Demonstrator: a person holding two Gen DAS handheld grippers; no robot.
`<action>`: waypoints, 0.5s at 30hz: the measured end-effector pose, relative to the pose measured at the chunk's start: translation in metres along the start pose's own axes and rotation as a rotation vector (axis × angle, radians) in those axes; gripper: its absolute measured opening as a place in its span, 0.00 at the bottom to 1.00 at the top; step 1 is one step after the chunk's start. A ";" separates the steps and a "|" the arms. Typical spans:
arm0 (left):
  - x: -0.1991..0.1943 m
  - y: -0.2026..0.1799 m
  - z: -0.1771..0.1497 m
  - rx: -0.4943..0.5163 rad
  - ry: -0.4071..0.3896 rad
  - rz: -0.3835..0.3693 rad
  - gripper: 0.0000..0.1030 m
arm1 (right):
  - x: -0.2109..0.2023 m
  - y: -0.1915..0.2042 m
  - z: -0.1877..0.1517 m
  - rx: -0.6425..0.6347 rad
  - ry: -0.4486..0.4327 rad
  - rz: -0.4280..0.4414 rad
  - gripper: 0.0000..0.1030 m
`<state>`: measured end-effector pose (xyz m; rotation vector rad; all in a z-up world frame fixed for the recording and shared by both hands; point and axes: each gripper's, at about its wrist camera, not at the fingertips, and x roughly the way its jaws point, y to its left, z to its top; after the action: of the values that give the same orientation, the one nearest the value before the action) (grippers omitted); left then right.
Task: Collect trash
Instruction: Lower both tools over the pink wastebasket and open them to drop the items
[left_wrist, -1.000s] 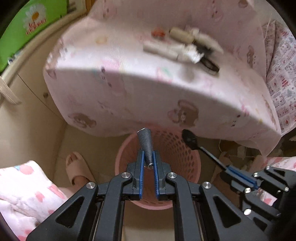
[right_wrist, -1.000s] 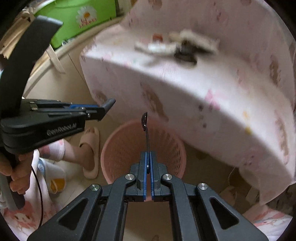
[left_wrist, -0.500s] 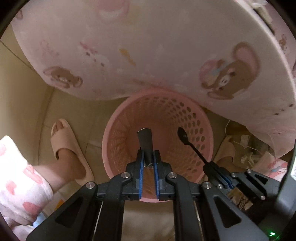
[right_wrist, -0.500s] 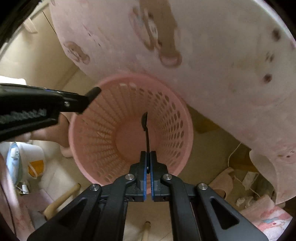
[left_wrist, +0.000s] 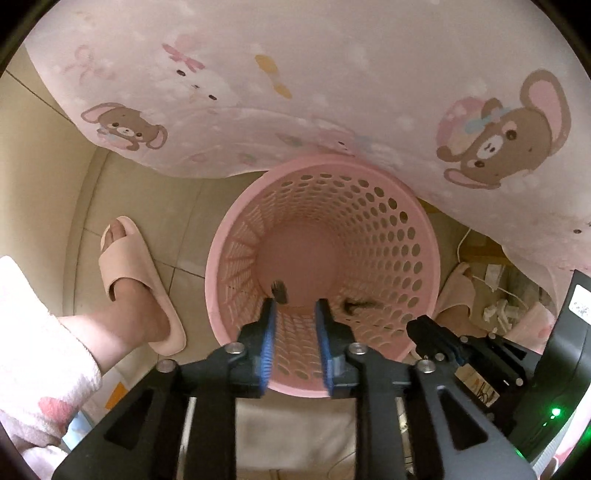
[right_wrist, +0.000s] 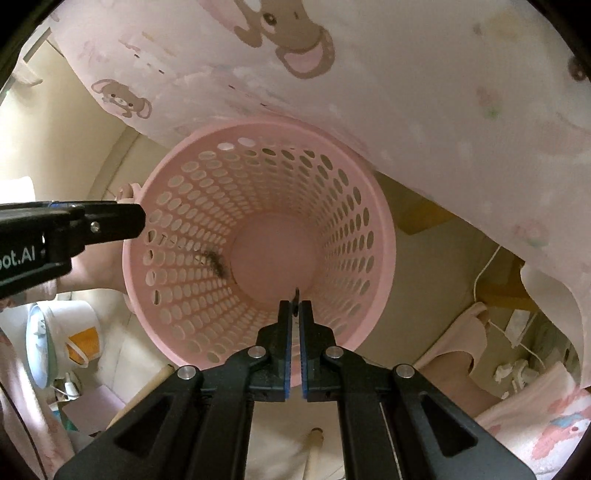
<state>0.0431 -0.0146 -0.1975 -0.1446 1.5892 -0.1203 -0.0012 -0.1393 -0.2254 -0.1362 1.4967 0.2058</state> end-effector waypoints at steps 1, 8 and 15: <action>-0.001 0.001 0.001 -0.001 -0.003 0.003 0.27 | 0.000 0.000 0.000 0.000 -0.002 -0.003 0.12; -0.012 0.003 0.005 -0.002 -0.046 0.025 0.42 | -0.008 -0.002 -0.001 -0.010 -0.026 -0.061 0.48; -0.049 0.005 0.003 0.006 -0.178 0.046 0.46 | -0.037 -0.006 0.002 0.016 -0.114 -0.065 0.62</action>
<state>0.0476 -0.0017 -0.1498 -0.1111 1.4139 -0.0745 0.0002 -0.1463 -0.1887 -0.1569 1.3785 0.1469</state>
